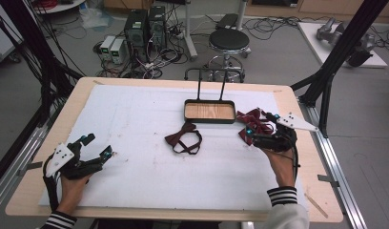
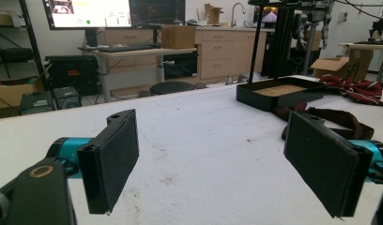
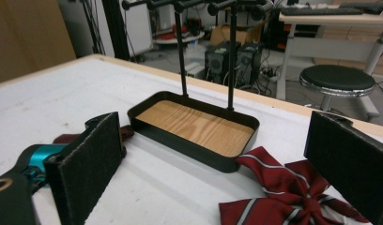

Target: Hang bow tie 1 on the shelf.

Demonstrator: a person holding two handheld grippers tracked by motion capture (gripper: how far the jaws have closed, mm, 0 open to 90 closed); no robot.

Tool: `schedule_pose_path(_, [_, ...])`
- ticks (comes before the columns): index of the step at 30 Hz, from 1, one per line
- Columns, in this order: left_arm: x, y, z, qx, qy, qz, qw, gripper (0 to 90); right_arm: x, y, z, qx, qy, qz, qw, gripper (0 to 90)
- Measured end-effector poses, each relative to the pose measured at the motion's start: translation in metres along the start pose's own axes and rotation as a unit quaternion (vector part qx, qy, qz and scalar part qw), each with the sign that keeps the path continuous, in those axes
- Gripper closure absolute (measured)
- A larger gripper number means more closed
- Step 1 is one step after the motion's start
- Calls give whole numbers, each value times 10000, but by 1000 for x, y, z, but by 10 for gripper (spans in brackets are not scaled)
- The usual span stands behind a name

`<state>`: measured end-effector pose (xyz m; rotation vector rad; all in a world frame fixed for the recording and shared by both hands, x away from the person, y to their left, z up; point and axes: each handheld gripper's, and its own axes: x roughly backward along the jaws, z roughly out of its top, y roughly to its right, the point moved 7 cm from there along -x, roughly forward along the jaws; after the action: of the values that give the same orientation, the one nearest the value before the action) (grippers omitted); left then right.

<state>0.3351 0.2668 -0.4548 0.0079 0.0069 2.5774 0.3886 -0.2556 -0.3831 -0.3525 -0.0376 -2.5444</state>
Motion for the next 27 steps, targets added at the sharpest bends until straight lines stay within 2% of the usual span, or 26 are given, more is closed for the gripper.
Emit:
schedule_pose_path(6, [0, 0, 0, 16, -14, -2, 10000, 186, -8, 12, 13, 48, -186, -78, 9998, 41])
schedule_pose_path(7, [0, 0, 0, 16, -19, -3, 10000, 186, -13, 18, 16, 68, -302, -94, 9995, 41])
schedule_pose_path(12, [0, 0, 0, 17, -16, -8, 10000, 187, -27, 31, 18, 288, -809, -173, 9962, 41])
schedule_pose_path(22, [0, 0, 0, 34, -15, 2, 10000, 186, -46, 55, 9, 70, -1464, -373, 9885, 51])
schedule_pose_path(24, [0, -1, 0, 34, -15, 4, 10000, 185, -48, 57, 7, 45, -1506, -396, 9878, 53])
schedule_pose_path(27, [0, -1, 0, 32, -15, 9, 10000, 185, -55, 64, -3, 67, -1940, -433, 9800, 58])
